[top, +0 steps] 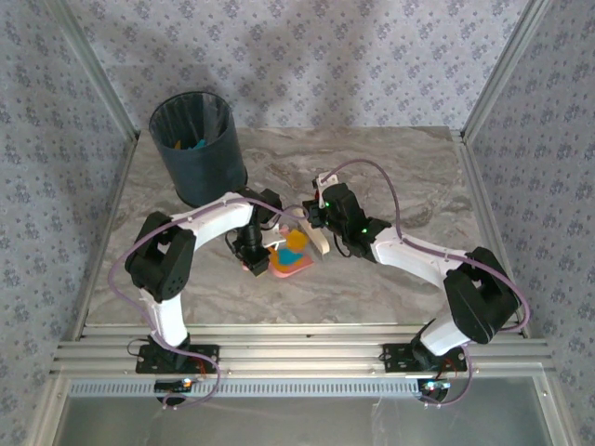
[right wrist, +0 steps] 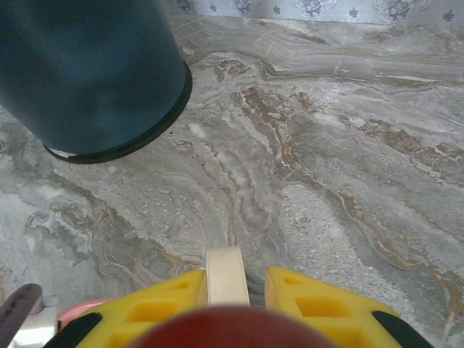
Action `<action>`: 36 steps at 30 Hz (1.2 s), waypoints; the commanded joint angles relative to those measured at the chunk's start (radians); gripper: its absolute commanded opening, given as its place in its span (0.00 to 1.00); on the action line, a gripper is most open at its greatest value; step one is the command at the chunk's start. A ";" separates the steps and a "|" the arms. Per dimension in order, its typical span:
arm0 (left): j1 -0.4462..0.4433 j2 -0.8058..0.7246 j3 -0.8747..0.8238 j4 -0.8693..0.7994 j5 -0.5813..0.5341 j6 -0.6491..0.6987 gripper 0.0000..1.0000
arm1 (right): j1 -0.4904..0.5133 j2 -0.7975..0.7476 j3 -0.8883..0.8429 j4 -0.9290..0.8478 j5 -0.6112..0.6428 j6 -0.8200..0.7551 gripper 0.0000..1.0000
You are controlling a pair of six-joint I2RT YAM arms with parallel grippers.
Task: Sweep away the paper scraps from the table
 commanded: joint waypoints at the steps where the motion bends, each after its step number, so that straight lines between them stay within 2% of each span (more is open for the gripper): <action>1: -0.002 0.028 0.020 0.009 0.012 -0.003 0.00 | 0.014 0.013 0.014 0.006 -0.072 0.031 0.00; 19: -0.003 0.044 0.028 0.059 0.022 -0.020 0.00 | 0.020 -0.054 0.000 -0.016 -0.070 0.028 0.00; 28: -0.002 0.021 0.010 0.080 0.026 -0.017 0.00 | 0.023 -0.122 -0.026 -0.036 0.046 0.055 0.00; 36: -0.004 -0.005 -0.006 0.119 0.038 -0.024 0.00 | 0.027 -0.213 -0.073 -0.073 0.231 0.100 0.00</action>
